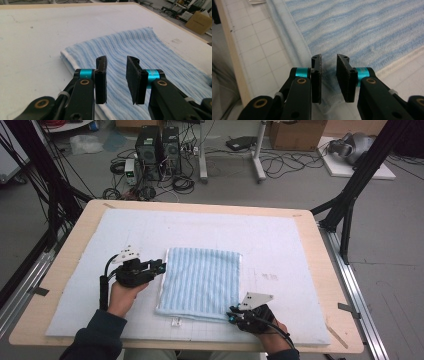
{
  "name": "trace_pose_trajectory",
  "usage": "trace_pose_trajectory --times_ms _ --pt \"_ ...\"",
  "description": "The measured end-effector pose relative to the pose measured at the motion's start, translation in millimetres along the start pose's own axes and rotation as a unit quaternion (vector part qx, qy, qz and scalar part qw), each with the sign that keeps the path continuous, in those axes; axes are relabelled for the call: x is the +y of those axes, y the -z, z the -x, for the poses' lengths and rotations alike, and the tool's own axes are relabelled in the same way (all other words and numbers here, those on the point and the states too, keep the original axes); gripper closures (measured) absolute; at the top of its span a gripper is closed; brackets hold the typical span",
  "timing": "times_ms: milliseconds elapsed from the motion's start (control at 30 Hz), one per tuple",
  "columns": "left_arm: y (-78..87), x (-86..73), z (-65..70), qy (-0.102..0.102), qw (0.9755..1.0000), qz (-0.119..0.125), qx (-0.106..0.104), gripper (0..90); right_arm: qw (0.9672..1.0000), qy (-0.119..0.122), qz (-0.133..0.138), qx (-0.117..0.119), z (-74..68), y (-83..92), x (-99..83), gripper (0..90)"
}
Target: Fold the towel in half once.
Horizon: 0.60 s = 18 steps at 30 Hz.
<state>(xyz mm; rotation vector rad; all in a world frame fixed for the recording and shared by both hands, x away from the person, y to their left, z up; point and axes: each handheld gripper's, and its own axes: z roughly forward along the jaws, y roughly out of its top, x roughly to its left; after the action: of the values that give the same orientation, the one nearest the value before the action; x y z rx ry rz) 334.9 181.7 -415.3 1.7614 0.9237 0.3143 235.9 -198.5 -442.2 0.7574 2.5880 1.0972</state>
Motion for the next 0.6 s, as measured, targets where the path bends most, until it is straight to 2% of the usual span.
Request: trace_pose_trajectory --times_ms 67,200,233,300,333,400,533,600 --pt "-7.9 3.8 -1.6 -0.011 0.9999 -0.008 0.004 69.8 1.0 -0.001 -0.001 0.004 1.0 0.8 -0.2 74.3" --pt "-26.3 8.2 -9.9 -0.003 0.9999 -0.016 -0.001 69.7 0.9996 0.001 -0.018 0.023 4.6 2.9 8.5 70.7" --pt "-31.9 10.0 -12.6 0.003 0.9998 -0.021 -0.003 69.7 0.9997 -0.006 -0.005 0.022 6.6 4.2 11.5 69.9" --pt "-41.6 9.0 -15.8 0.015 0.9998 -0.012 0.001 70.0 0.9989 -0.03 0.034 0.014 15.9 4.0 18.9 72.0" --pt "-46.7 6.9 -17.4 0.018 0.9996 -0.022 0.0 71.9 0.9985 -0.037 0.039 0.008 20.1 1.1 22.4 74.6" --pt "-56.1 2.3 -19.9 0.014 0.9985 -0.051 0.013 75.0 0.9986 -0.04 0.036 -0.002 26.3 -9.4 26.6 78.4" --pt "-66.3 -1.1 -25.4 0.018 0.9965 -0.07 0.042 82.4 0.9994 -0.034 0.001 -0.002 28.4 -26.6 24.4 80.3" --pt "-70.2 -1.5 -26.7 0.001 0.994 -0.089 0.063 84.3 0.9995 -0.03 0.002 0.0 28.2 -23.5 20.9 80.5"
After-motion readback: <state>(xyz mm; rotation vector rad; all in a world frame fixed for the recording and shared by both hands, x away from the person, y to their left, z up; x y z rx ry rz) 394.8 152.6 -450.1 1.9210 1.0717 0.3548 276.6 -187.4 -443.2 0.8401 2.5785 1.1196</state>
